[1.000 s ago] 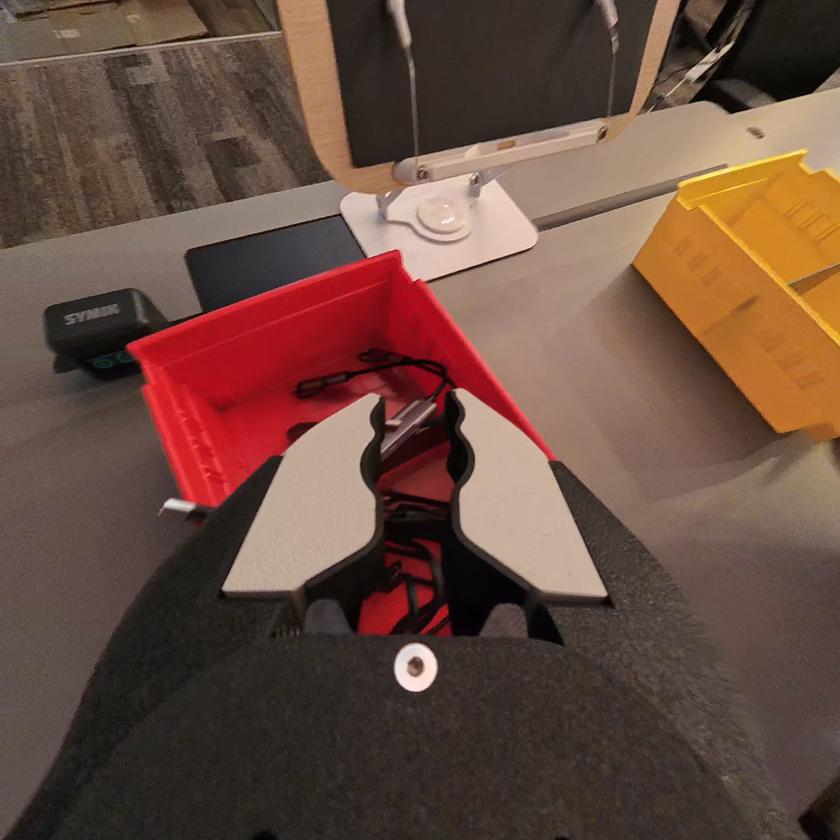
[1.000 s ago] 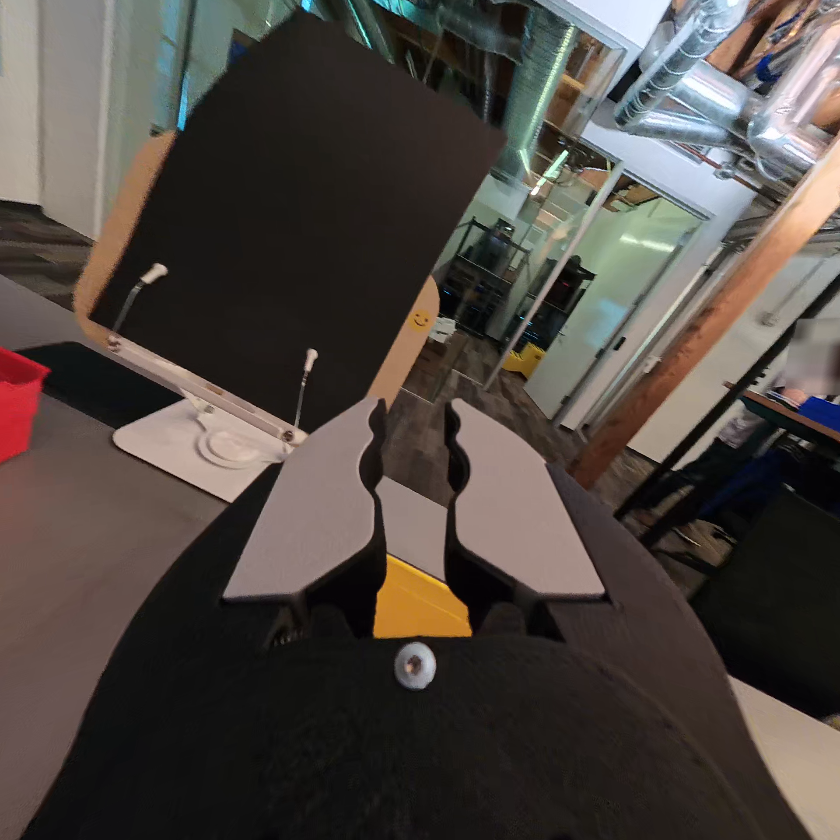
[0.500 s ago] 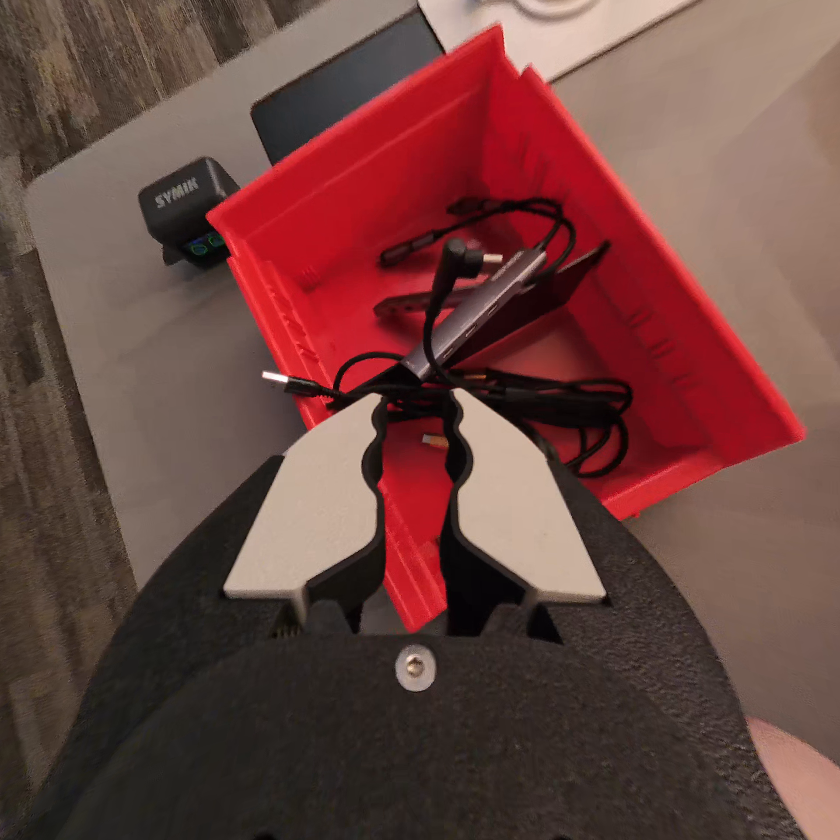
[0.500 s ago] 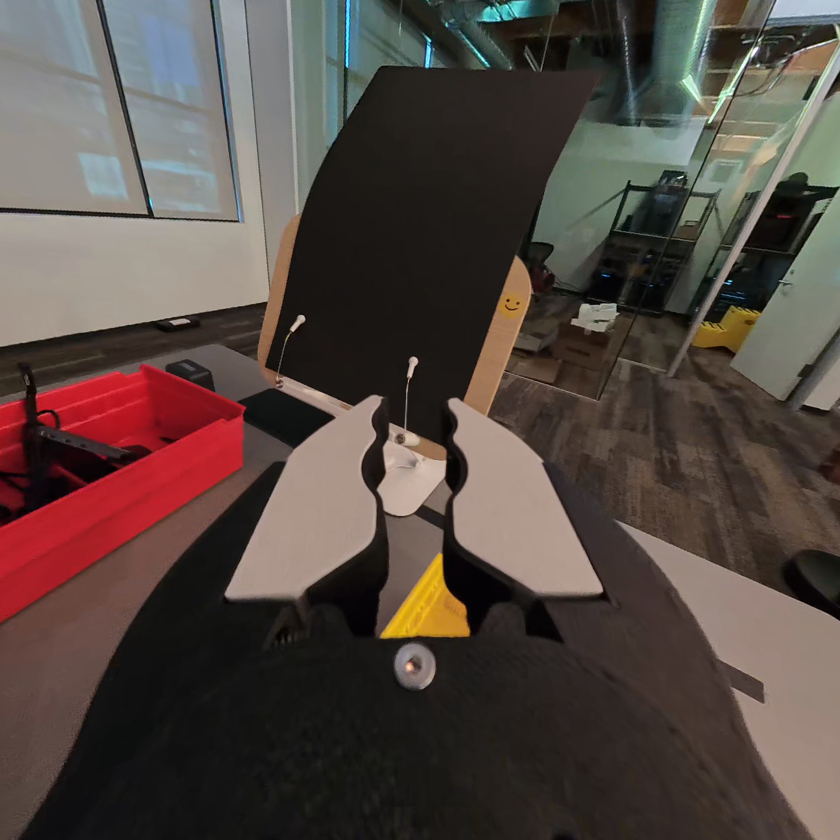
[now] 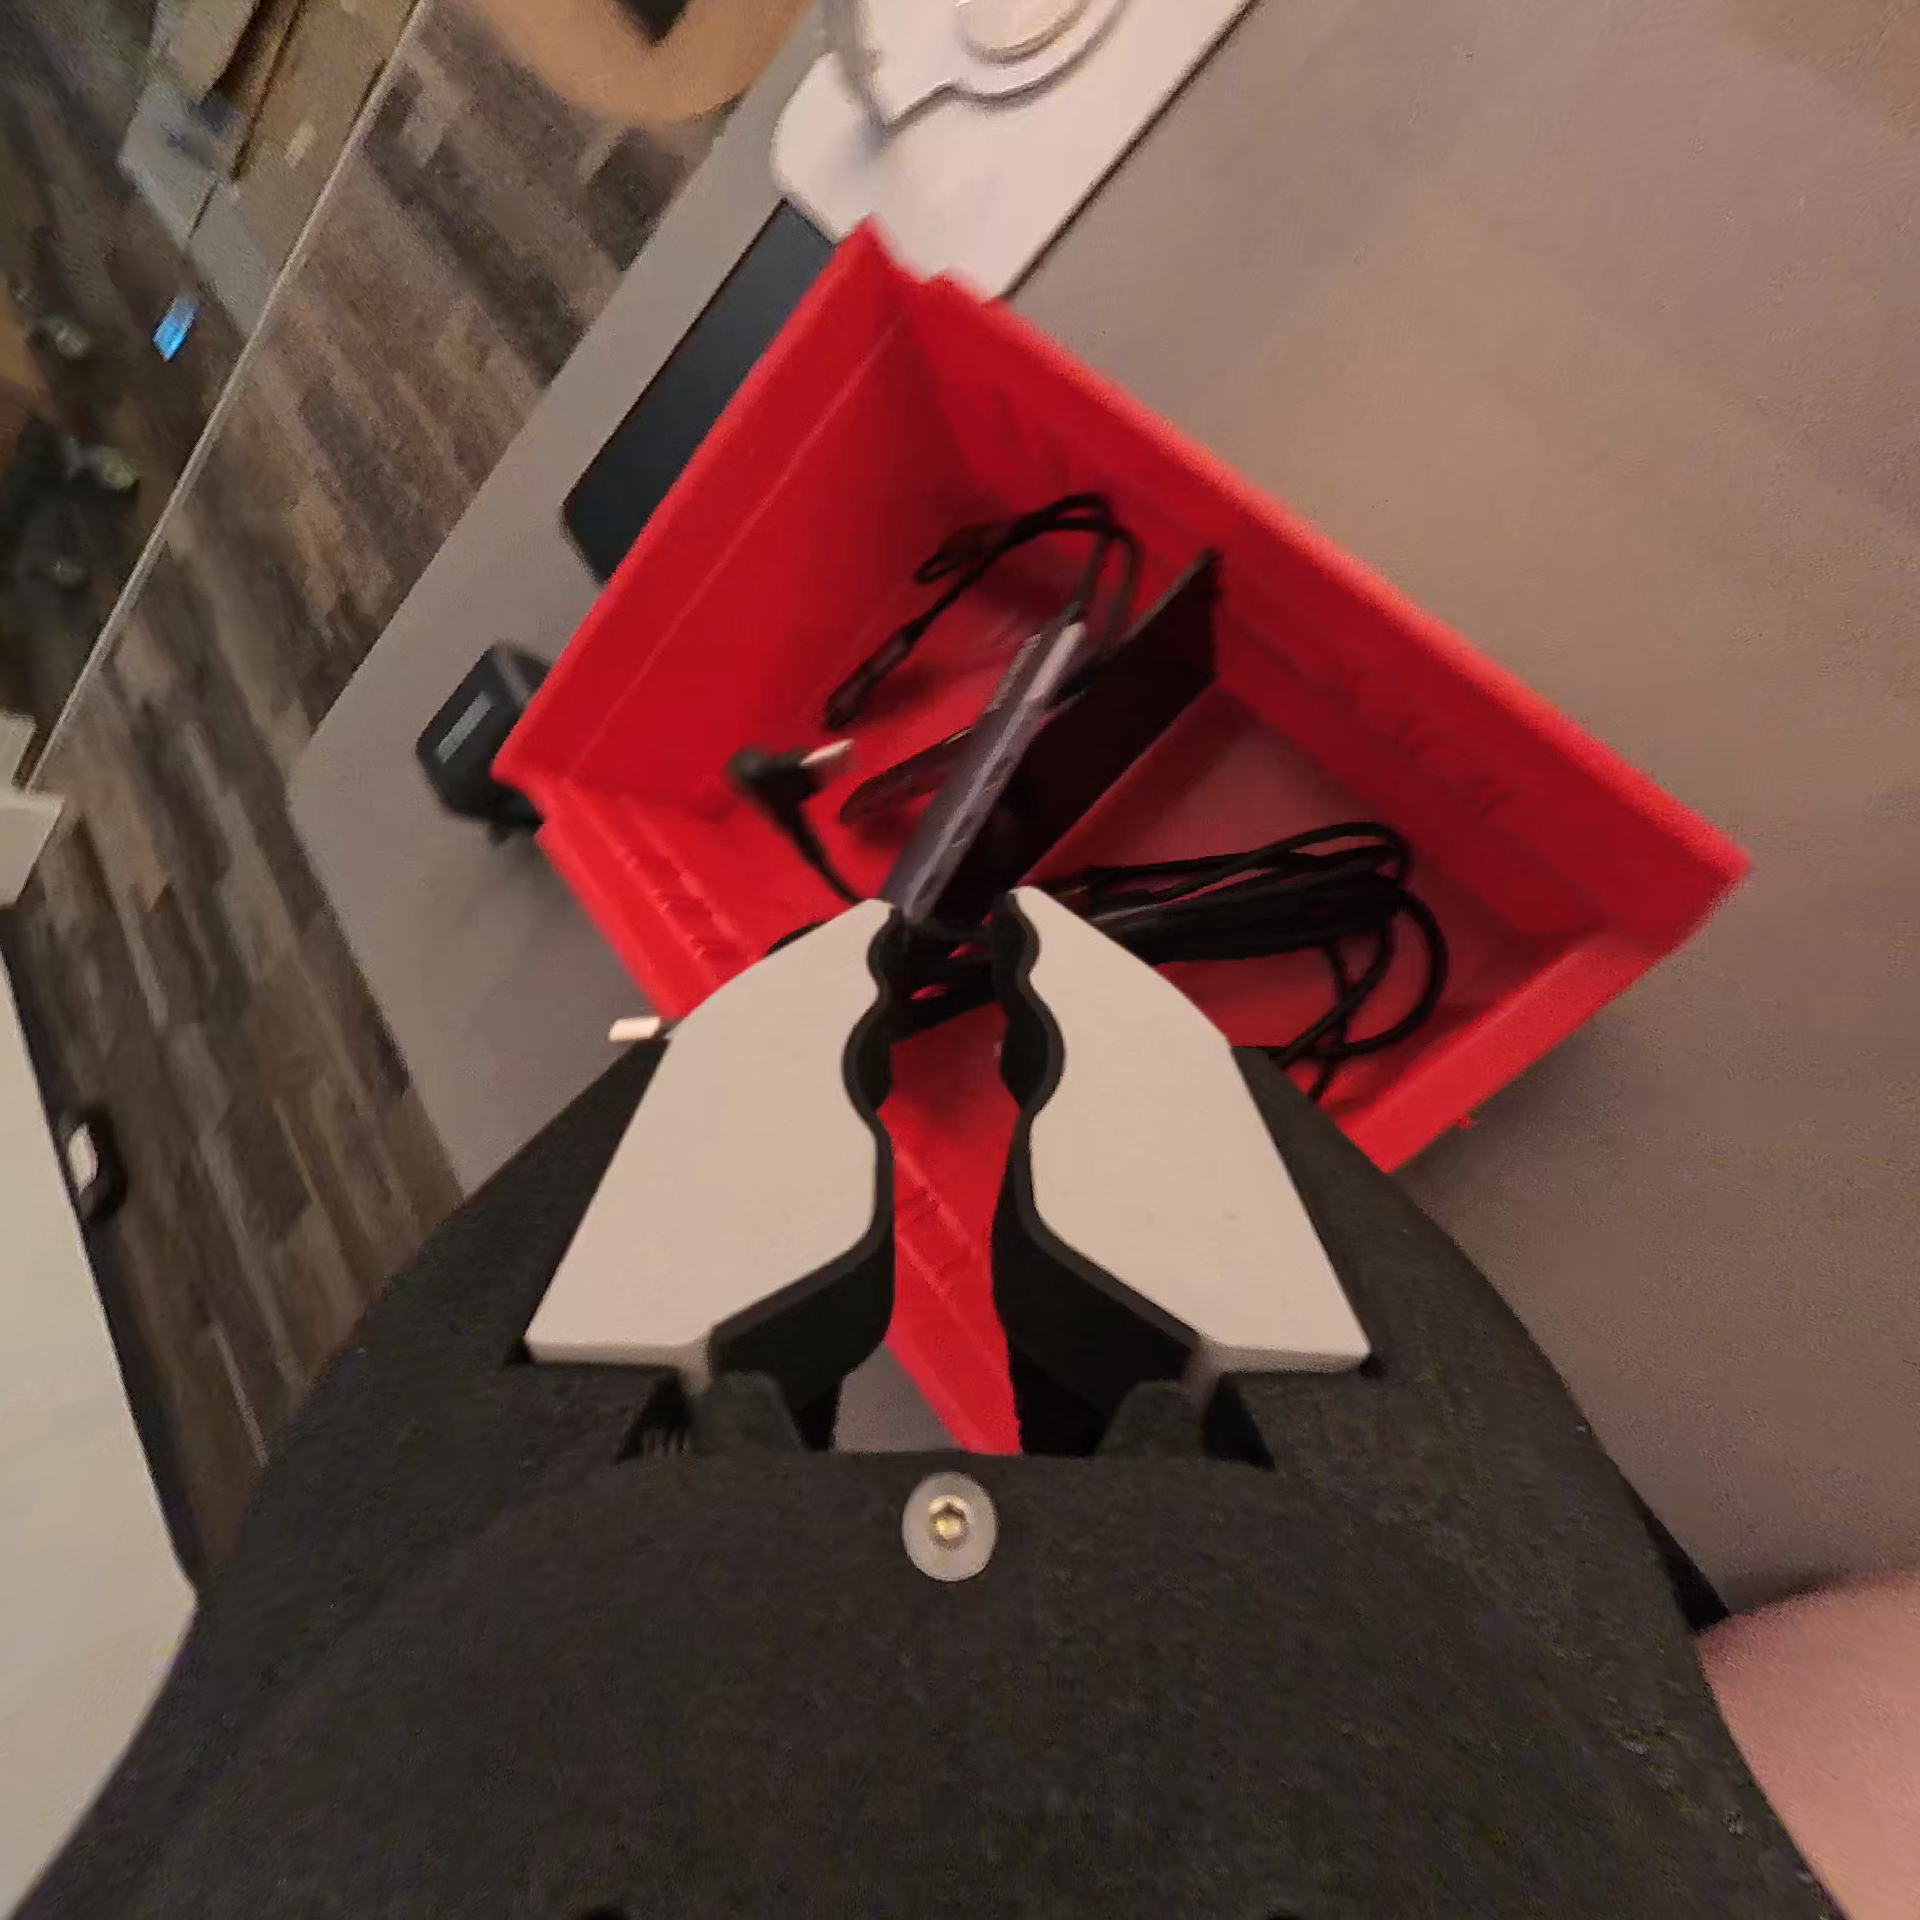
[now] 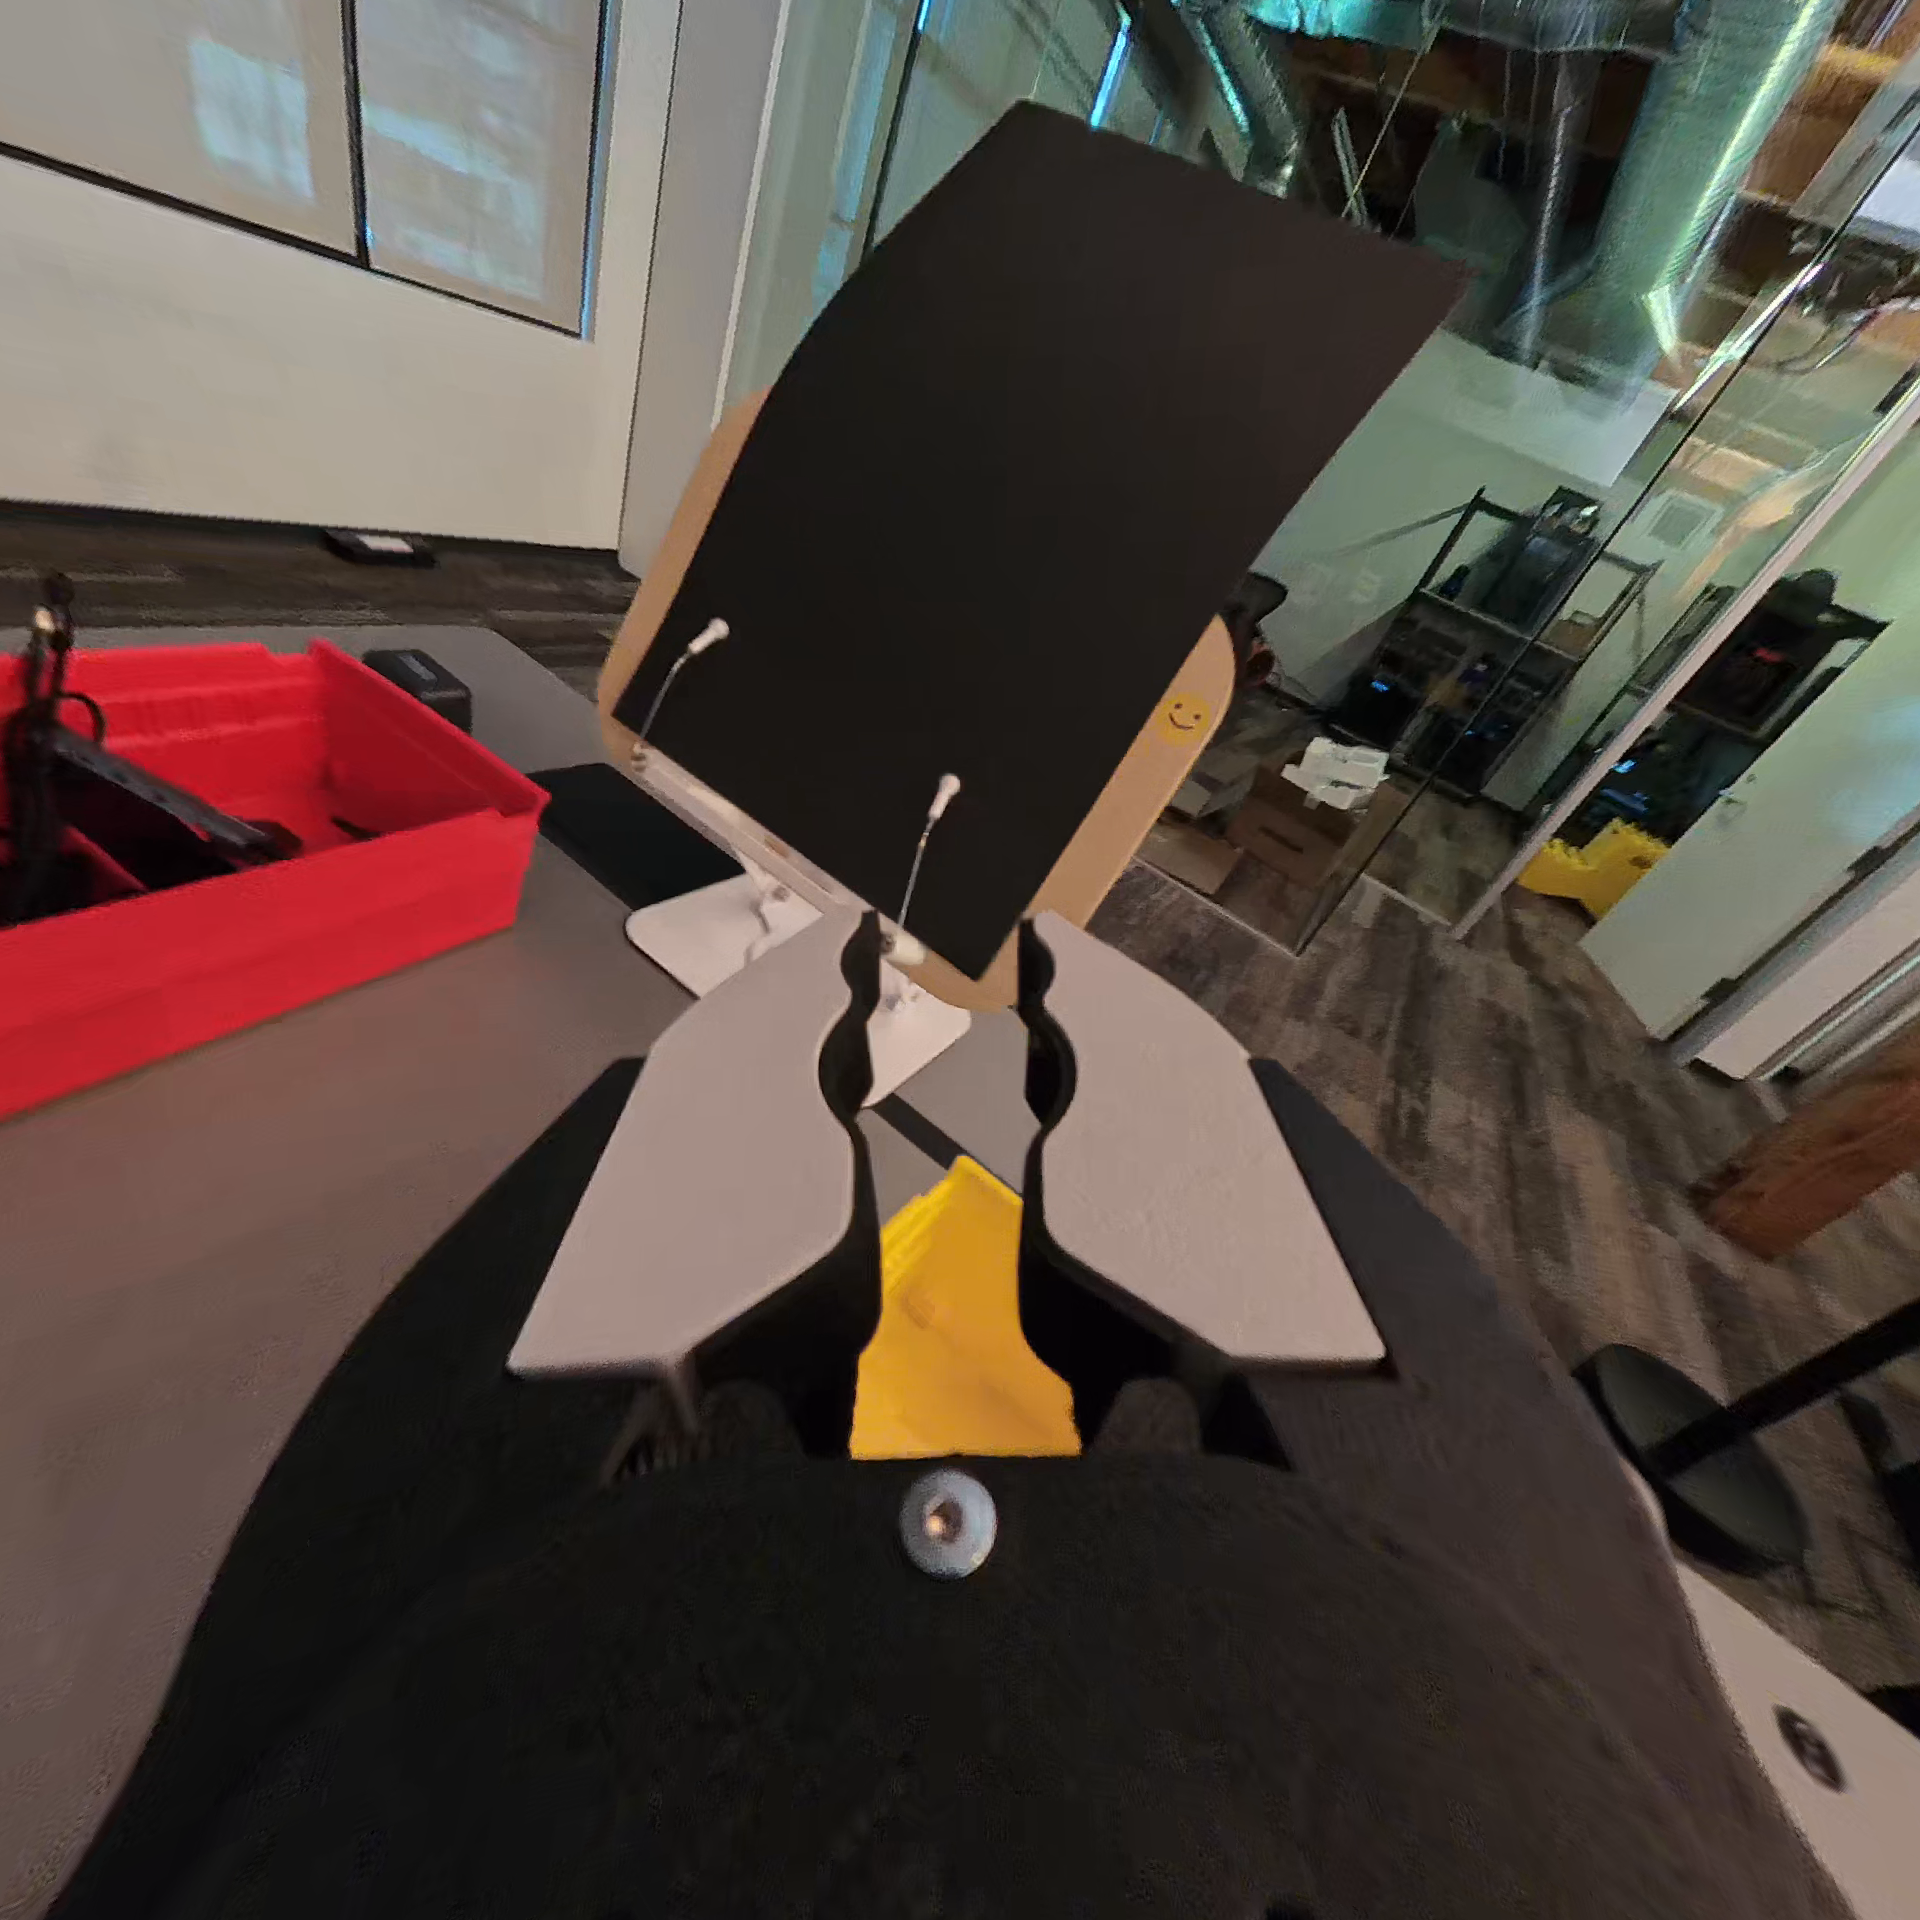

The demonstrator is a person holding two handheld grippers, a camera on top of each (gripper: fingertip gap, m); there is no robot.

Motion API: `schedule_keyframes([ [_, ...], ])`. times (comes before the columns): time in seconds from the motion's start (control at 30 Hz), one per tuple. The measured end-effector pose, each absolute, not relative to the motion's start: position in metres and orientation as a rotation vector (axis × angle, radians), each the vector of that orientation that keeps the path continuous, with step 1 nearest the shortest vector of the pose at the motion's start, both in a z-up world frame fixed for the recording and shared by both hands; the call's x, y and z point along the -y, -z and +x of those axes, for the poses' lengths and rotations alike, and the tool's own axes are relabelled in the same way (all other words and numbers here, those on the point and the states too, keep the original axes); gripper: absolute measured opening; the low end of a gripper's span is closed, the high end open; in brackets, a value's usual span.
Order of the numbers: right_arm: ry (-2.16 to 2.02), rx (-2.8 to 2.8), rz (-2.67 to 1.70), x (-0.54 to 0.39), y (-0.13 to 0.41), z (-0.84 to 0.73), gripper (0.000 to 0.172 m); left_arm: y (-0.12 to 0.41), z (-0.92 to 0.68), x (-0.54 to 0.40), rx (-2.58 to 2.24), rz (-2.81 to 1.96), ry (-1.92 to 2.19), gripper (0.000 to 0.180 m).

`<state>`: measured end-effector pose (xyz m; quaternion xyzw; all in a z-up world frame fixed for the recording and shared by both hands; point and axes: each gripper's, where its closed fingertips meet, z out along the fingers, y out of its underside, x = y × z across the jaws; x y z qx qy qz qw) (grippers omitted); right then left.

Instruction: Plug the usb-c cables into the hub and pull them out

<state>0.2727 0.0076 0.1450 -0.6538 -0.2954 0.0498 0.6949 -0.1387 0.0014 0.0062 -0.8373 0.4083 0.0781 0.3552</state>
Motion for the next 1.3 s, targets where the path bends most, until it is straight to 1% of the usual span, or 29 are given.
schedule_keyframes([
  [0.1, -0.085, 0.668, -1.515, -0.013, -0.135, 0.284, 0.026, 0.002, -0.113, -0.005, -1.196, -2.119, -0.234, 0.016],
  [0.3, -0.147, 0.671, -1.452, -0.003, -0.148, 0.282, 0.026, 0.042, -0.106, -0.039, -1.269, -2.224, -0.403, 0.022],
  [0.43, -0.117, 0.686, -1.452, -0.004, -0.146, 0.283, 0.026, 0.065, -0.095, -0.056, -1.308, -2.232, -0.378, 0.036],
  [0.5, -0.126, 0.688, -1.462, -0.006, -0.143, 0.282, 0.026, 0.075, -0.106, -0.062, -1.297, -2.277, -0.45, 0.042],
  [0.57, -0.139, 0.702, -1.477, -0.009, -0.138, 0.278, 0.026, 0.085, -0.118, -0.062, -1.317, -2.318, -0.5, 0.042],
  [0.7, -0.095, 0.737, -1.507, -0.014, -0.129, 0.276, 0.026, 0.095, -0.13, -0.062, -1.328, -2.354, -0.518, 0.032],
  [0.93, -0.098, 0.779, -1.532, -0.017, -0.12, 0.268, 0.026, 0.083, -0.136, -0.056, -1.33, -2.329, -0.528, 0.014],
  [1.03, -0.06, 0.811, -1.572, -0.02, -0.111, 0.268, 0.026, 0.077, -0.137, -0.055, -1.307, -2.314, -0.523, 0.011],
  [1.13, 0.13, 0.78, -1.688, -0.028, -0.099, 0.304, 0.027, 0.067, -0.135, -0.058, -1.24, -2.298, -0.48, 0.01],
  [1.23, 0.332, 0.595, -1.914, -0.028, -0.078, 0.383, 0.027, 0.062, -0.133, -0.06, -1.179, -2.296, -0.419, 0.011],
  [1.3, 0.323, 0.436, -2.101, -0.021, -0.051, 0.432, 0.028, 0.064, -0.133, -0.062, -1.137, -2.321, -0.381, 0.011],
])
